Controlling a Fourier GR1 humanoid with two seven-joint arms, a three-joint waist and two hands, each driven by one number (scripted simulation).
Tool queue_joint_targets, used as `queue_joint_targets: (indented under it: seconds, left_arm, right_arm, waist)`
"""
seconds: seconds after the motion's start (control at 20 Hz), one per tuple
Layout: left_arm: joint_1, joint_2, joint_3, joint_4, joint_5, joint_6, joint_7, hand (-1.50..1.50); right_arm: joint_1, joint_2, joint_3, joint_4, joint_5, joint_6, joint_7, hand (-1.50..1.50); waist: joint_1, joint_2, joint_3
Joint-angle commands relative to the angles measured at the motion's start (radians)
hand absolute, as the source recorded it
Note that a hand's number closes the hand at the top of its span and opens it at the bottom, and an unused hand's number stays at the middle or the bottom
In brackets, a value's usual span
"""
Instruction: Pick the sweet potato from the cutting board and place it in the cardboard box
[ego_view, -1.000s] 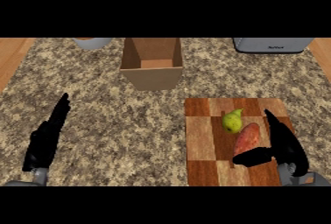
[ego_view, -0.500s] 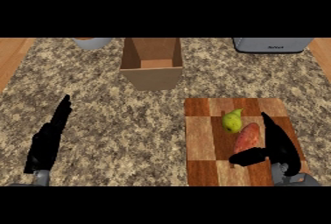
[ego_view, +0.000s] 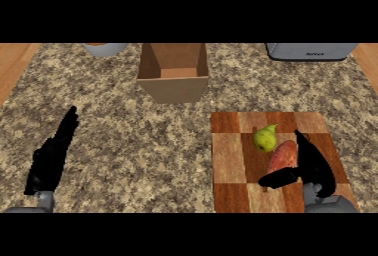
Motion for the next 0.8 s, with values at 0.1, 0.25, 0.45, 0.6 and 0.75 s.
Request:
queue_joint_targets:
  seconds: [0.1, 0.25, 0.45, 0.6, 0.75]
  left_arm:
    - [0.029, -0.055, 0.013, 0.026, -0.04, -0.007, -0.057, 0.0]
    - [0.032, -0.056, 0.014, -0.027, -0.071, -0.034, -0.01, 0.0]
    - [-0.01, -0.046, 0.042, 0.027, -0.045, -0.053, -0.015, 0.0]
    - [0.017, -0.067, 0.036, -0.022, -0.071, -0.034, 0.009, 0.0]
    - [0.039, -0.057, 0.041, -0.016, -0.063, -0.054, -0.016, 0.0]
  right_arm:
    - [-0.003, 0.045, -0.047, 0.034, -0.019, 0.054, 0.024, -1.5]
    - [0.039, 0.097, -0.026, 0.07, 0.053, -0.034, -0.061, 1.5]
    - [-0.04, 0.008, -0.034, 0.061, 0.2, 0.007, 0.029, 1.5]
    - [0.042, 0.037, 0.022, 0.035, 0.294, -0.041, 0.003, 1.5]
    - [-0.028, 0.102, 0.119, 0.054, 0.44, -0.01, 0.109, 1.5]
  waist:
    - [-0.001, 0.0, 0.0]
    - [0.0, 0.0, 0.0]
    - [-0.001, 0.0, 0.0]
    - [-0.002, -0.001, 0.0]
    - [0.004, -0.001, -0.001]
